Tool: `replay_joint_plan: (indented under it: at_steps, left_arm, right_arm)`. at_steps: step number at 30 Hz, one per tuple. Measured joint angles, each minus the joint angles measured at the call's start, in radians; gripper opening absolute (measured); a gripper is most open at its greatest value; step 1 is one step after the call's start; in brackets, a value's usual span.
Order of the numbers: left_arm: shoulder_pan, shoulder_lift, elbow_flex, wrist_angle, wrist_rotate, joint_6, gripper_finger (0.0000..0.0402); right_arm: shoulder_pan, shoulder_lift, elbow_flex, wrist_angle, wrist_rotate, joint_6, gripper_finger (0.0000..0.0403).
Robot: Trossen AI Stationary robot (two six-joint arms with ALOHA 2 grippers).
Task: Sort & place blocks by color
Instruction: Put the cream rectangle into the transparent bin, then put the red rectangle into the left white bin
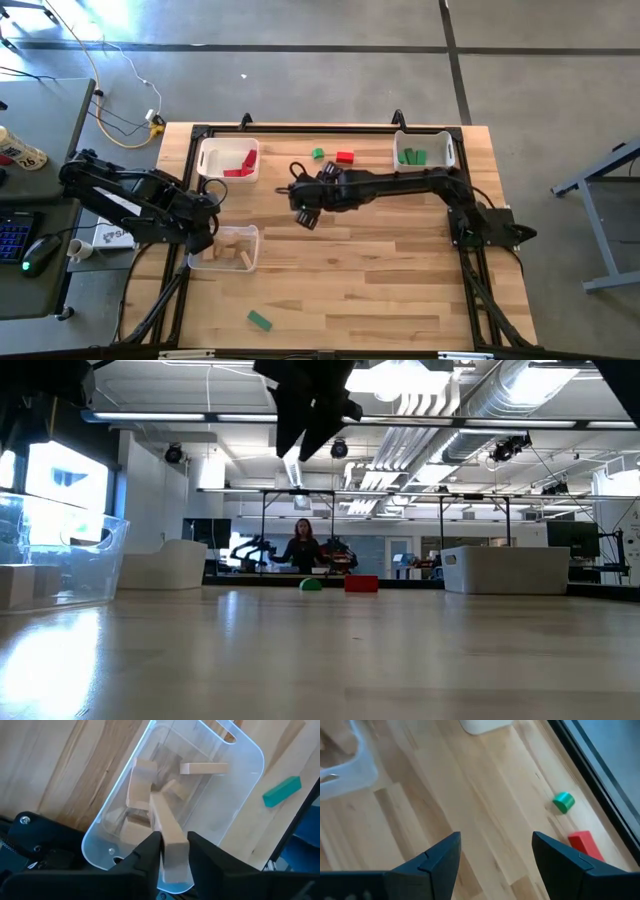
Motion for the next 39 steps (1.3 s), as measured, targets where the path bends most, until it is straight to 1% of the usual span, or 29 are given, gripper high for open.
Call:
replay_joint_plan:
  at_steps: [6, 11, 15, 17, 21, 26, 29, 32, 39]
  left_arm:
    - [0.000, 0.000, 0.000, 0.000, -0.005, 0.000, 0.0110]
    - [0.000, 0.000, 0.000, 0.000, -0.007, -0.001, 0.0144]
    - [0.000, 0.000, 0.000, 0.001, 0.015, -0.052, 0.0170]
    - [0.000, 0.000, 0.000, 0.002, 0.016, -0.053, 0.0179]
    - [0.008, 0.000, 0.000, 0.027, -0.019, -0.062, 0.0188]
    - [0.032, 0.000, 0.000, 0.130, -0.065, -0.059, 0.0183]
    - [0.048, 0.000, 0.000, 0.201, -0.074, -0.029, 0.0179]
    - [0.066, 0.000, 0.000, 0.281, -0.108, -0.001, 0.0177]
    - [0.126, 0.000, 0.000, 0.480, -0.277, 0.066, 0.0177]
  right_arm:
    - [-0.043, 0.000, 0.000, -0.058, -0.002, -0.010, 0.0232]
    - [-0.081, 0.000, 0.000, -0.122, -0.002, -0.042, 0.0232]
    - [-0.122, 0.000, 0.000, -0.169, 0.006, -0.060, 0.0232]
    - [-0.146, 0.000, 0.000, -0.190, 0.006, -0.061, 0.0232]
    - [-0.195, 0.000, 0.000, -0.208, -0.008, -0.107, 0.0232]
    - [-0.254, 0.000, 0.000, -0.208, -0.104, -0.200, 0.0232]
    - [-0.290, 0.000, 0.000, -0.209, -0.182, -0.250, 0.0232]
    - [-0.327, 0.000, -0.001, -0.219, -0.236, -0.286, 0.0232]
    - [-0.414, 0.000, -0.001, -0.277, -0.326, -0.383, 0.0232]
